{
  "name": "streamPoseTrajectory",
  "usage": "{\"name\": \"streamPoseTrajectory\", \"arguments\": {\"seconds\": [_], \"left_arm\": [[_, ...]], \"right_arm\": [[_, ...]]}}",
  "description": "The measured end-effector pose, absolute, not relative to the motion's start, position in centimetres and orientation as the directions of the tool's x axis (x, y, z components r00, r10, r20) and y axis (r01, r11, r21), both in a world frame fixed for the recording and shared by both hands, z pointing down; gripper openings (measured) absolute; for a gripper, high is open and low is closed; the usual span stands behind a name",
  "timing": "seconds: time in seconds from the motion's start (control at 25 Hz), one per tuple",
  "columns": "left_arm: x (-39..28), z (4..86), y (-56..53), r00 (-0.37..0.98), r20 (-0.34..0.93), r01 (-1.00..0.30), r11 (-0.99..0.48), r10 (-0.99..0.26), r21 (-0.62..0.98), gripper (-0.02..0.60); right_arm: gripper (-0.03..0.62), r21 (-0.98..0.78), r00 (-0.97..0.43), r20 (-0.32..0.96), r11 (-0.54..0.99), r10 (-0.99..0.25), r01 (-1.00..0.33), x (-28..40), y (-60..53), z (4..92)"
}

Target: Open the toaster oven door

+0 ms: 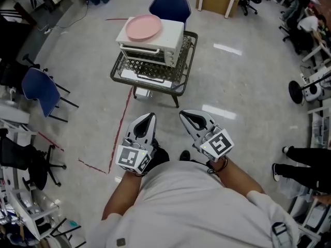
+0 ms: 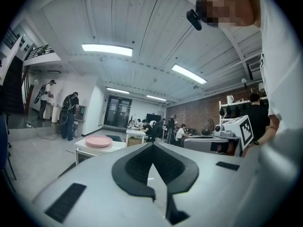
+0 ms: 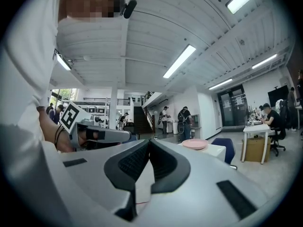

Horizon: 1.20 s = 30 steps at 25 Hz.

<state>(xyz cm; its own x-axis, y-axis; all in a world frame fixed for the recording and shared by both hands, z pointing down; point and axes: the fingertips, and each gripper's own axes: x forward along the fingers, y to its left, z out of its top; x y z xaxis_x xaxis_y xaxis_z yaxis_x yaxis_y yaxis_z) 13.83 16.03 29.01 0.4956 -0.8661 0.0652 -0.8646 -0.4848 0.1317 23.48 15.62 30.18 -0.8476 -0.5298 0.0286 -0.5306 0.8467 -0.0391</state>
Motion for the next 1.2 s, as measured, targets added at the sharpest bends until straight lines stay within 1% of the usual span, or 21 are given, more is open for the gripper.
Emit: {"name": "streamPoseTrajectory", "arguments": {"seconds": [0.4,0.6,0.72,1.04,1.2], "left_arm": [[3.8,28.1,9.5,0.533,0.034,-0.84,-0.524,-0.845,0.144,0.015],[-1.5,27.4,7.2,0.563,0.041,-0.821,-0.552,-0.826,0.149,0.015],[-3.8,27.5,6.5,0.584,0.049,-0.806,-0.572,-0.81,0.151,0.015],[-7.1,29.4,3.6,0.592,0.076,-0.797,-0.569,-0.802,0.202,0.015],[-7.7,30.2,2.2,0.587,0.092,-0.803,-0.563,-0.805,0.196,0.015]], "right_arm": [[0.02,-0.02,-0.841,0.052,0.842,-0.538,-0.54,13.1,9.8,29.7],[0.02,-0.071,-0.82,0.085,0.817,-0.566,-0.572,7.6,7.9,29.3],[0.02,-0.05,-0.819,0.072,0.818,-0.57,-0.574,5.1,7.1,29.6],[0.02,-0.058,-0.816,0.101,0.816,-0.569,-0.576,1.9,4.4,30.3],[0.02,-0.069,-0.823,0.103,0.821,-0.559,-0.567,1.3,2.8,30.9]]}}
